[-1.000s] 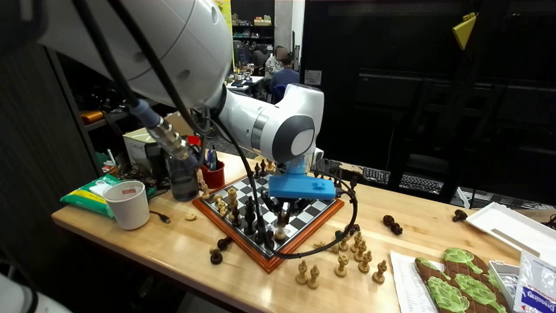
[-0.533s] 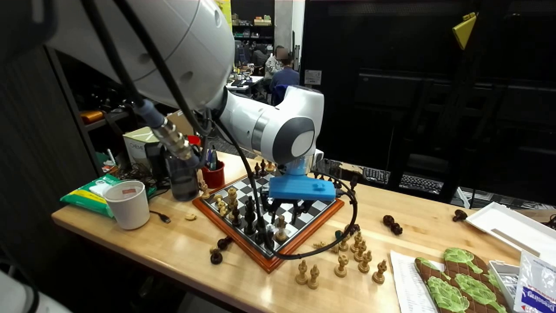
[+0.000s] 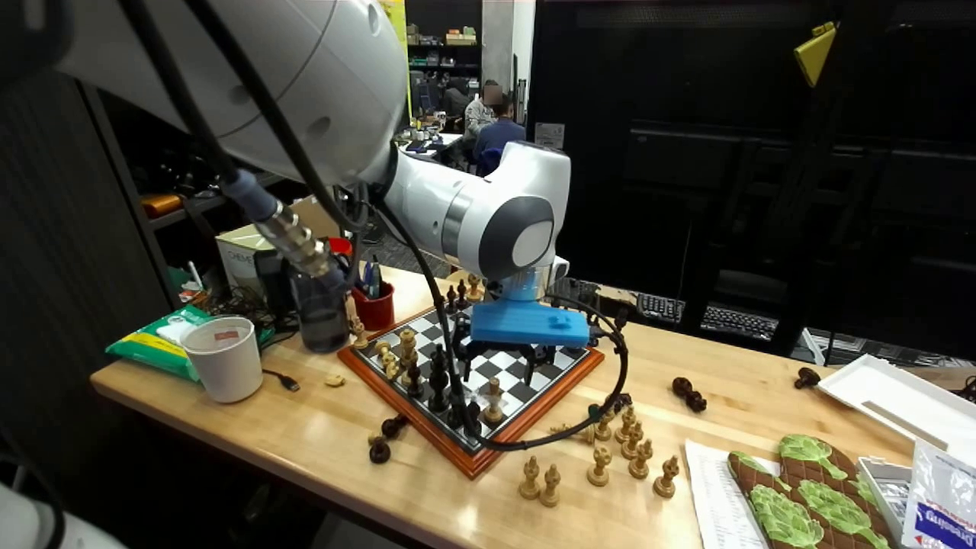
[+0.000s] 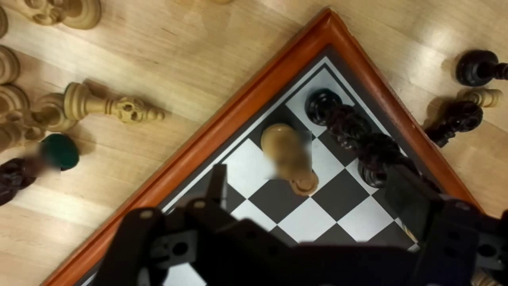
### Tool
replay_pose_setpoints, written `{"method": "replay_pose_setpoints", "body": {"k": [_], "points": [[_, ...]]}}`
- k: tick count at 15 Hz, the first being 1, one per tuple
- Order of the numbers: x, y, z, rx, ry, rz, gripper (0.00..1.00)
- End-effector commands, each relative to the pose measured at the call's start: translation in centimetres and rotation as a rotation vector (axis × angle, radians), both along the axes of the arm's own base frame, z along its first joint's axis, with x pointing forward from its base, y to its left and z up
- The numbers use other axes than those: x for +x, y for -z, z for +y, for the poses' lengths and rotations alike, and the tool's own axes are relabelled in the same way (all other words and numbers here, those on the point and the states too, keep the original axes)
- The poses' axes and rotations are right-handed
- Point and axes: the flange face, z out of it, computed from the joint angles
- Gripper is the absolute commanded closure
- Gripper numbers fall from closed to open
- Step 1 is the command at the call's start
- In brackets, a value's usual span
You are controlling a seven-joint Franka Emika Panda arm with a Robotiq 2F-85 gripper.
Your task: Put one of the beige chess pieces on the chess board
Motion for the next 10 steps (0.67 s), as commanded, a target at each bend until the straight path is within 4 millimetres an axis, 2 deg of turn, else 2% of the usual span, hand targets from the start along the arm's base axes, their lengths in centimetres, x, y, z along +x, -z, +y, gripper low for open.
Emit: {"method": "replay_pose_setpoints", "body": {"k": [1, 10], "points": [[-1.1, -2.8, 0.1, 0.011, 0.064, -0.014, 0.0], [-3.2, -7.7, -0.5, -0.061, 0.301, -0.06, 0.0]]}}
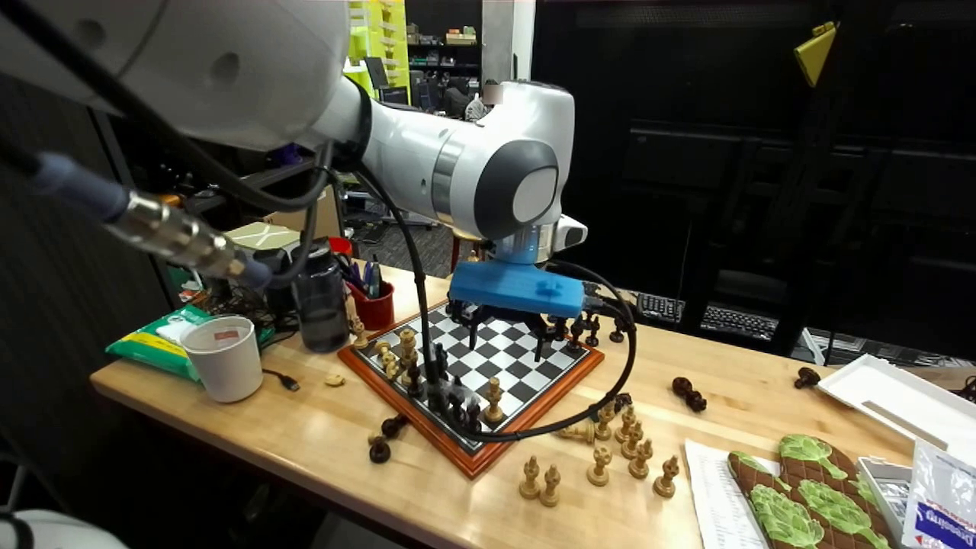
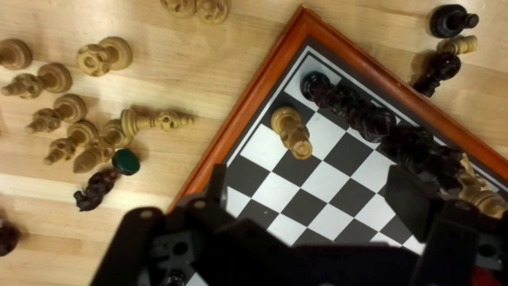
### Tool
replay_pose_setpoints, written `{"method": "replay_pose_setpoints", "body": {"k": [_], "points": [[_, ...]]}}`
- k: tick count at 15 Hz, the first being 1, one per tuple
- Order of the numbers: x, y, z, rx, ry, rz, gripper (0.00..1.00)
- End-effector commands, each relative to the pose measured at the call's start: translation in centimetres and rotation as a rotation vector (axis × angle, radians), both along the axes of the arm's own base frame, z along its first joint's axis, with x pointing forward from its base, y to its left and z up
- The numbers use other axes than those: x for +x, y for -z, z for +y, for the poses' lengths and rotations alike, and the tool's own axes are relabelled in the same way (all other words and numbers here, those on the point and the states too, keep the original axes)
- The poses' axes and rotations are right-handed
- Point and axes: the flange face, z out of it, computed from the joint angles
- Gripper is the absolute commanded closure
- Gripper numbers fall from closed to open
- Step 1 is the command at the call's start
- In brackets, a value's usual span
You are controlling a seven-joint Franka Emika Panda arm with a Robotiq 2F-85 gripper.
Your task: Put one of the beige chess pieces on the chess board
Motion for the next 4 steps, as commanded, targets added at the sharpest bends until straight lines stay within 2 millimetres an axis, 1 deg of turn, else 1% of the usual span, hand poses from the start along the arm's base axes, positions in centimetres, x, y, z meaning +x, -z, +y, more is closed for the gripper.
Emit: {"method": "replay_pose_setpoints", "body": {"k": [1, 2, 4], "points": [[-1.9, -2.0, 0.0, -0.024, 0.057, 0.02, 0.0], [-0.6, -0.9, -0.1, -0.012, 0.034, 0.008, 0.0], [-0.7, -1.1, -0.1, -0.012, 0.037, 0.007, 0.0]]}}
